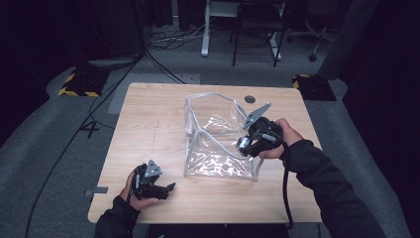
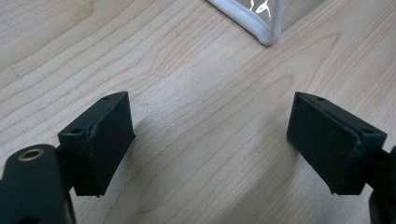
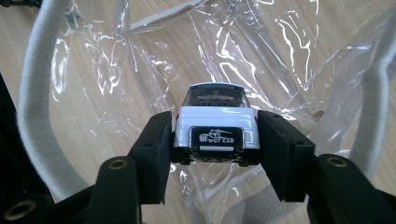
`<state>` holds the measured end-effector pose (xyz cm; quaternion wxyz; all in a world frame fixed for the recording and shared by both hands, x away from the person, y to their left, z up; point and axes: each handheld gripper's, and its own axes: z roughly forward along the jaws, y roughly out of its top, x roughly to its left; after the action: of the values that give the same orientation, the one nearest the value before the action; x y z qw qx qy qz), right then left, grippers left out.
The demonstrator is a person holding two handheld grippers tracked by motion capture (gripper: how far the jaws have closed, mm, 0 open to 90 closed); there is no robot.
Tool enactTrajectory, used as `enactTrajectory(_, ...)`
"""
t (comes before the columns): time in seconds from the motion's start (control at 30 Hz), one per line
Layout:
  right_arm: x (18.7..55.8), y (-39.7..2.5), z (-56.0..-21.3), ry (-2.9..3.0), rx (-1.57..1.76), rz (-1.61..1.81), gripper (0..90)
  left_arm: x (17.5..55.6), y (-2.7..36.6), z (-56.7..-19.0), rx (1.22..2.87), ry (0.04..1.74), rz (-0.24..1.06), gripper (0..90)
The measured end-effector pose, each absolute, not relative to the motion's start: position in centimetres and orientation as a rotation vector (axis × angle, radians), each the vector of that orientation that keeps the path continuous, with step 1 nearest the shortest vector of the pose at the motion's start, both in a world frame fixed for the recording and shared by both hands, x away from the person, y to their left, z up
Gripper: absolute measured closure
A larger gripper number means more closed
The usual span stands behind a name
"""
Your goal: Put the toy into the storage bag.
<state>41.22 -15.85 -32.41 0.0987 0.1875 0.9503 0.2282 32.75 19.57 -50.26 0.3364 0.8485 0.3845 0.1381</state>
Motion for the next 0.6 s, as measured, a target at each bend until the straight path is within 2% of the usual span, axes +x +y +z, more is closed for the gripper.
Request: enactTrajectory(0.6,41.23,-16.08,-32.61,2.803,0.565,0.726,46.7,32.74,19.57,-50.26,2.213,1.003,0.361,14.8)
